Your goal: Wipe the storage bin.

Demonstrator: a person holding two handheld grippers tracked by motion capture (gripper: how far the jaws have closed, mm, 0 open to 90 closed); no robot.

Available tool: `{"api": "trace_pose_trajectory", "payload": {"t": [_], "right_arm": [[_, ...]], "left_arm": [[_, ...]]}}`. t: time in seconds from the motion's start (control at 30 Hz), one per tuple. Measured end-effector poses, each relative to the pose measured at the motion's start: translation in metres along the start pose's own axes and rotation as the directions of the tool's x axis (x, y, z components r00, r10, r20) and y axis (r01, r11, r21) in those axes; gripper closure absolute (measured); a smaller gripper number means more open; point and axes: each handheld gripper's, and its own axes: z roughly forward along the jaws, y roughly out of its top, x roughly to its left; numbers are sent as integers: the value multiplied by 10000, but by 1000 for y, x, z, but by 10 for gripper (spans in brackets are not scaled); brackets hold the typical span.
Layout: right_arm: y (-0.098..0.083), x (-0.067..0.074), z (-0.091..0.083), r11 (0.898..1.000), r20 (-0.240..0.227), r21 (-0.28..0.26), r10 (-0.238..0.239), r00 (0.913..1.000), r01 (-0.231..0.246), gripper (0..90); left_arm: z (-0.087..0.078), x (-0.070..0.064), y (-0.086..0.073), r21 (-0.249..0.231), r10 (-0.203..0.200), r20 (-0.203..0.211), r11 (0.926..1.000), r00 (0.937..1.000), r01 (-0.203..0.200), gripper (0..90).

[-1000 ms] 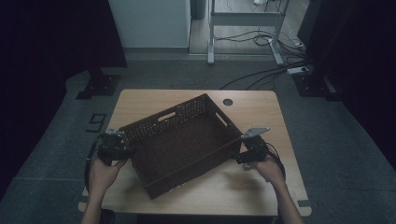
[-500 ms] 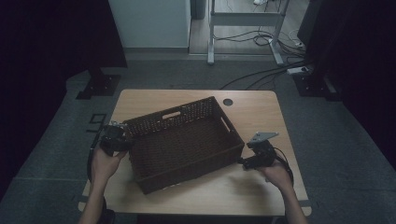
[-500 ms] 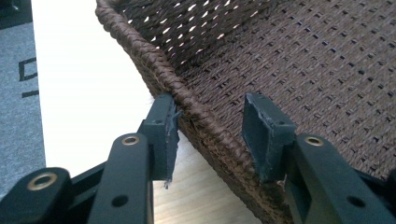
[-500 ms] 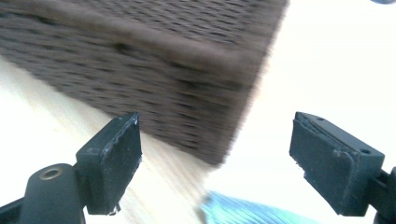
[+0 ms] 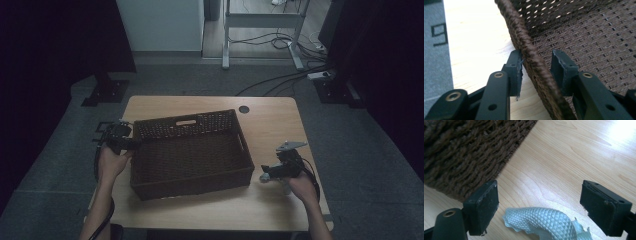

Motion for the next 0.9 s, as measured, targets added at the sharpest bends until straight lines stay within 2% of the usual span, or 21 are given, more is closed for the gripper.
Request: {"api": "trace_pose_trajectory", "payload": {"t": [0.13,0.3,0.43,0.5,0.53,0.57,0.6,0.63,0.73,0.8,0.83,0.9], "right_arm": [[-1,-1,0,10000,81,72,5,10000,-5,146],[-2,-2,-1,9999,135,79,99,9999,-100,146],[2,3,-1,10000,-52,-2,63,10000,-63,152],[5,10,1,10000,-179,17,24,9998,-24,153],[5,10,1,10000,-179,17,24,9998,-24,153],[7,15,3,9999,-221,40,-100,9997,101,152],[11,23,7,9994,-400,156,-301,9987,308,149],[12,25,8,9989,-475,203,-403,9981,413,147],[14,32,9,9985,-721,162,-507,9961,520,151],[15,34,9,9974,-932,233,-654,9935,678,144],[15,35,9,9971,-967,246,-689,9929,716,143],[15,32,7,9969,-749,299,-706,9947,730,142]], "left_arm": [[-6,-6,-8,-81,6,0,10000,10000,-6,545],[-24,-17,-34,-20,242,91,9997,9997,-242,460],[-37,-25,-57,1,353,467,9994,9983,-354,474],[-42,-30,-65,-32,598,524,9982,9968,-597,509],[-42,-30,-65,-32,598,524,9982,9968,-597,563],[-43,-33,-66,-81,694,517,9976,9962,-691,563],[-42,-38,-65,26,1016,126,9948,9947,-1017,616],[-42,-40,-64,123,1224,-57,9924,9925,-1223,624],[-40,-41,-59,346,1487,-412,9885,9880,-1474,652],[-38,-37,-56,331,1442,-457,9892,9885,-1428,674],[-36,-33,-53,324,1296,-347,9912,9910,-1285,680],[-34,-27,-50,322,1110,-260,9934,9935,-1102,692]]}}
